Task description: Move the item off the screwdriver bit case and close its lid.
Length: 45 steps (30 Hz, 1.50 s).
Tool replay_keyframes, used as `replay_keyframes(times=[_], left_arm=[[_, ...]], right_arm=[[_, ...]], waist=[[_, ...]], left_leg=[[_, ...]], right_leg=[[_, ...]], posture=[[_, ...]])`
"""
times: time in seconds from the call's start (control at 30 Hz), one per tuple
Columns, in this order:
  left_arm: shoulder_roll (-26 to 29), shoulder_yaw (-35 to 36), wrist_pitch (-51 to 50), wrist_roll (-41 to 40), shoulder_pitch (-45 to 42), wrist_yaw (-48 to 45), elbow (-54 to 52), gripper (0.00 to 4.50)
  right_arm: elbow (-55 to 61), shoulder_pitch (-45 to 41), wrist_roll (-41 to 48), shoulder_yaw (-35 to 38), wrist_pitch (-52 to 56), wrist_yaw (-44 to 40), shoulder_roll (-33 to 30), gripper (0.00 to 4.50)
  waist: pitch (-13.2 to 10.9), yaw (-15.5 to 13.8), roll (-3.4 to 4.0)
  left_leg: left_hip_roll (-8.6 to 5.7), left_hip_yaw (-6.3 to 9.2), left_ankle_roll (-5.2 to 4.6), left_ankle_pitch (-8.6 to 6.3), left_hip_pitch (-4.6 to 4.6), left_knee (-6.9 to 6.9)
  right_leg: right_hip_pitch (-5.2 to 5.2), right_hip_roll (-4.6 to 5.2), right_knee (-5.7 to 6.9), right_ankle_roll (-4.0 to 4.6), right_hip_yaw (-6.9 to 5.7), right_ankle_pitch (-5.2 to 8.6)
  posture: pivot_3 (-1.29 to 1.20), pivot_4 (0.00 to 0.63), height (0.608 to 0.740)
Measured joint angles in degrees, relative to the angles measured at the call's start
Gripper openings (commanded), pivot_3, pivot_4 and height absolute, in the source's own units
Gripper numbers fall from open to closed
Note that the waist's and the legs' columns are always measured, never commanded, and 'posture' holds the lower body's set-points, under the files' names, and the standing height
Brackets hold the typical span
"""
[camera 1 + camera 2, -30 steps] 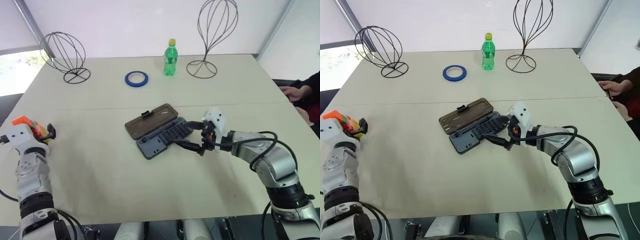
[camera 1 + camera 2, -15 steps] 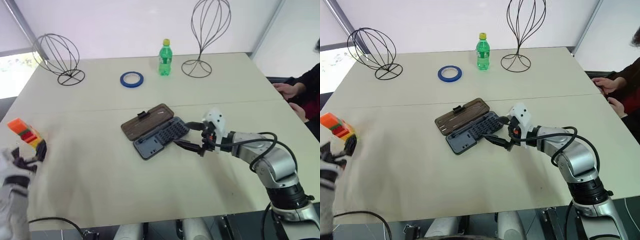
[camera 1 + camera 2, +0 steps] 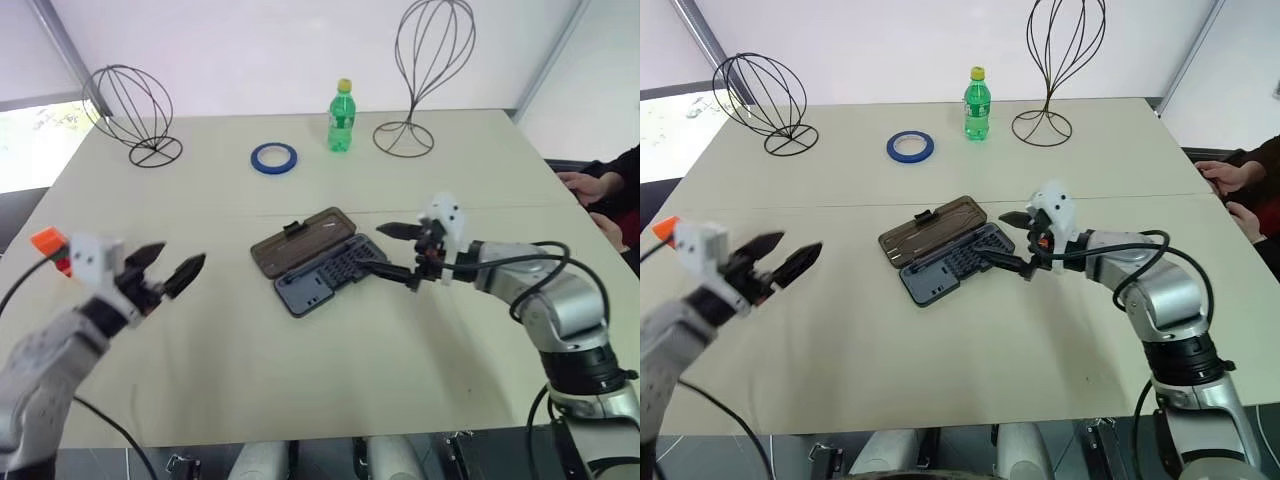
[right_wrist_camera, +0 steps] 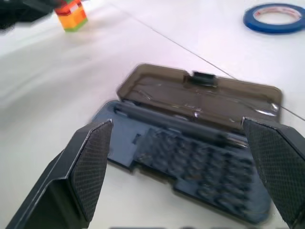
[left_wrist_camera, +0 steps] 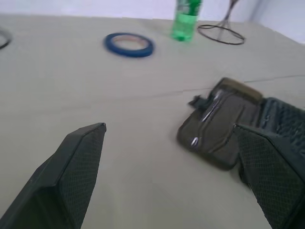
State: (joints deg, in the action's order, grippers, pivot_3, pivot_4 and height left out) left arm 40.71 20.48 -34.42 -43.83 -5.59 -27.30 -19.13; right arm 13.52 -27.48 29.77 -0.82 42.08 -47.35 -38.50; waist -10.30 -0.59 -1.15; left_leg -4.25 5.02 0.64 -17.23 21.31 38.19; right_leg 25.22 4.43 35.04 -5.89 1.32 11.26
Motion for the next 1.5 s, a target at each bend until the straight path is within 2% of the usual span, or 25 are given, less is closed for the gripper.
replay_keyframes(times=[0.07,0.17,0.33,0.5,0.7,0.8,1.03,1.13,1.27,1.5], left_arm=[[2.8,-5.2,1.8,4.4,-10.0,-5.8,9.6,4.45],[3.1,-11.8,6.7,10.5,-21.4,-14.2,23.5,4.45],[-0.8,-23.2,18.9,22.1,-36.3,-29.4,48.2,4.45],[-6.8,-29.3,29.5,31.4,-46.6,-38.0,70.0,4.45],[-11.3,-33.2,40.8,41.5,-52.4,-37.7,85.0,4.45],[-12.8,-33.1,42.6,43.5,-54.2,-37.7,88.3,3.59],[-13.4,-31.3,43.5,45.1,-54.9,-37.6,91.1,0.1],[-13.4,-30.7,44.0,45.9,-54.9,-37.7,91.2,0.01],[-12.7,-32.9,50.5,50.0,-55.0,-36.2,90.7,0.01],[-9.8,-38.2,69.9,58.0,-56.0,-32.6,90.6,0.01]], right_arm=[[1.0,0.0,0.8,1.4,1.9,0.5,-1.1,4.5],[2.9,-0.4,2.2,2.6,6.2,2.4,-1.7,4.5],[9.0,1.8,4.6,4.4,12.3,7.2,-0.9,4.5],[15.8,6.2,6.9,6.3,15.7,12.3,0.9,4.5],[21.5,9.3,9.8,9.3,18.8,17.1,1.6,4.5],[22.6,10.2,10.6,10.5,19.1,18.8,1.6,4.5],[22.8,11.6,11.8,11.0,19.3,20.4,1.3,4.5],[22.8,11.6,12.0,11.1,19.0,20.5,1.3,4.5],[22.6,11.6,11.7,10.6,18.1,20.0,0.9,4.5],[20.9,11.4,10.9,10.0,15.3,17.4,-1.2,4.5]], waist=[[0.0,0.1,0.02],[0.0,0.4,0.04],[0.0,0.3,0.04],[-0.1,0.1,-0.02],[-0.1,-0.1,-0.05],[0.0,0.0,-0.05],[0.0,0.1,-0.06],[0.0,0.0,-0.06],[0.0,0.1,-0.11],[0.0,0.3,-0.13]], left_leg=[[0.02,-0.02,0.01,0.0,0.03,-0.03],[0.02,-0.04,0.0,0.0,0.03,-0.05],[-0.02,-0.06,-0.04,-0.02,0.11,-0.05],[-0.06,-0.07,-0.13,-0.07,0.22,-0.03],[-0.07,-0.04,-0.14,-0.07,0.21,-0.01],[-0.07,-0.06,-0.15,-0.08,0.18,-0.01],[-0.06,-0.07,-0.16,-0.07,0.09,0.04],[-0.06,-0.07,-0.17,-0.08,0.09,0.03],[-0.05,-0.06,-0.16,-0.07,0.06,0.04],[-0.03,-0.06,-0.16,-0.08,0.14,0.02]], right_leg=[[0.06,-0.03,0.02,0.01,0.0,0.0],[0.06,-0.04,-0.03,0.0,0.01,-0.01],[0.13,0.03,-0.02,-0.01,0.02,-0.02],[0.21,0.08,-0.05,-0.03,0.04,-0.02],[0.19,0.09,-0.02,-0.04,0.04,-0.02],[0.18,0.09,0.0,-0.05,0.05,-0.02],[0.11,0.07,0.1,-0.06,0.04,-0.02],[0.11,0.07,0.09,-0.06,0.04,-0.02],[0.09,0.06,0.1,-0.06,0.05,-0.02],[0.16,0.04,0.08,-0.06,0.05,-0.02]], posture=[[0.0,0.15,0.74],[0.0,0.15,0.74],[0.0,0.15,0.74],[0.0,0.15,0.74],[0.0,0.15,0.74],[0.0,0.15,0.74],[0.0,0.15,0.74],[0.0,0.15,0.74],[0.0,0.15,0.74],[0.0,0.15,0.74]])
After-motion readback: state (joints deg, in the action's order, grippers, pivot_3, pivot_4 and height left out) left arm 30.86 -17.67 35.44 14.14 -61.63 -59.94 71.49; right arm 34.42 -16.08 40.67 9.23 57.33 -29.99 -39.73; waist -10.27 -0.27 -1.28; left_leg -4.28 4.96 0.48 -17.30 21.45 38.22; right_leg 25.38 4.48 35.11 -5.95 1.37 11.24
